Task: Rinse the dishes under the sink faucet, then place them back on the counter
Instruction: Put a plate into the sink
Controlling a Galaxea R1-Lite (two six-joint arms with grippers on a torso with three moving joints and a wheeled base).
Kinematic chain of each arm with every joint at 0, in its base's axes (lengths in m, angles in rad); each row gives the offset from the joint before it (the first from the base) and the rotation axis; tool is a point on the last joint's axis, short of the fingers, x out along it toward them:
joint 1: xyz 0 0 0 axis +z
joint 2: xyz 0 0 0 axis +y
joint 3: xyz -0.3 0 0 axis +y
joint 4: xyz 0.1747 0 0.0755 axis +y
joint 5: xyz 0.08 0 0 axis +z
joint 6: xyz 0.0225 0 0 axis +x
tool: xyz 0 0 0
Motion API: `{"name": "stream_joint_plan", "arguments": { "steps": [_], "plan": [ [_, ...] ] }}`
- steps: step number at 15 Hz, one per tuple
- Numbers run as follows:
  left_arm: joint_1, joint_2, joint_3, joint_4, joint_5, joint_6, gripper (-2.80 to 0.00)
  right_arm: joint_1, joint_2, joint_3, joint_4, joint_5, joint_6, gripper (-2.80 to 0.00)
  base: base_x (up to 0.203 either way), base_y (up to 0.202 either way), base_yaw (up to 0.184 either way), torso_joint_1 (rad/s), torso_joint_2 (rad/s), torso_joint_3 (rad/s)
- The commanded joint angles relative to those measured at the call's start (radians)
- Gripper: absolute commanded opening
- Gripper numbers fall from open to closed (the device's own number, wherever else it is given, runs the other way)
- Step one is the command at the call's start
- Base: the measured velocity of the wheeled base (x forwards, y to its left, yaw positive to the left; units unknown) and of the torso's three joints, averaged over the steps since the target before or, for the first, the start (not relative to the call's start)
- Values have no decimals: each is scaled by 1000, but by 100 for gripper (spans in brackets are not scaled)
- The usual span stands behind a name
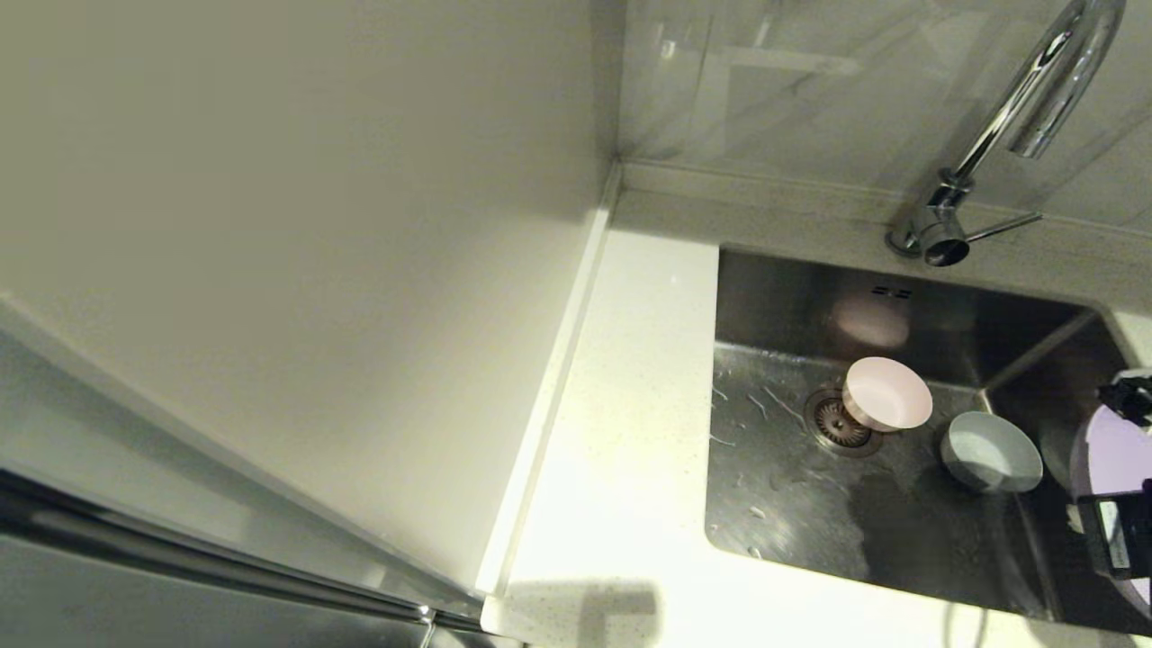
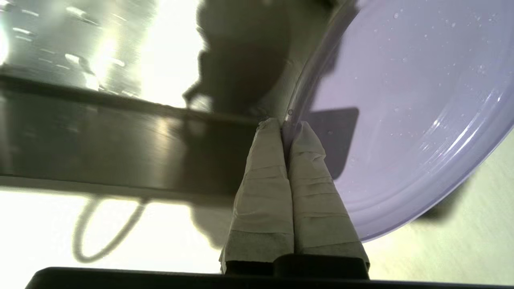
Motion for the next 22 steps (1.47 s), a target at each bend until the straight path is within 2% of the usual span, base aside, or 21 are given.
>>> {"name": "stream_joint_plan", "arguments": {
  "steps": [1, 6, 13, 16, 22],
  "plan": [
    [0, 0, 3, 0, 0, -1, -280, 67, 36, -5, -34, -8, 5, -280, 0, 0, 0, 0, 0, 0],
    [0, 0, 3, 0, 0, -1, -280, 133, 116, -75, -79, -38, 5, -280, 0, 0, 0, 0, 0, 0],
    [0, 0, 3, 0, 0, -1, -280, 127, 281, -195, -85, -50, 21, -280, 0, 0, 0, 0, 0, 0],
    [0, 0, 2, 0, 0, 0, -280, 66, 392, -272, -93, -50, 43, -280, 0, 0, 0, 0, 0, 0],
    [0, 0, 3, 0, 0, -1, -280, -152, 646, -290, -367, -52, 12, -280, 0, 0, 0, 0, 0, 0]
  ]
}}
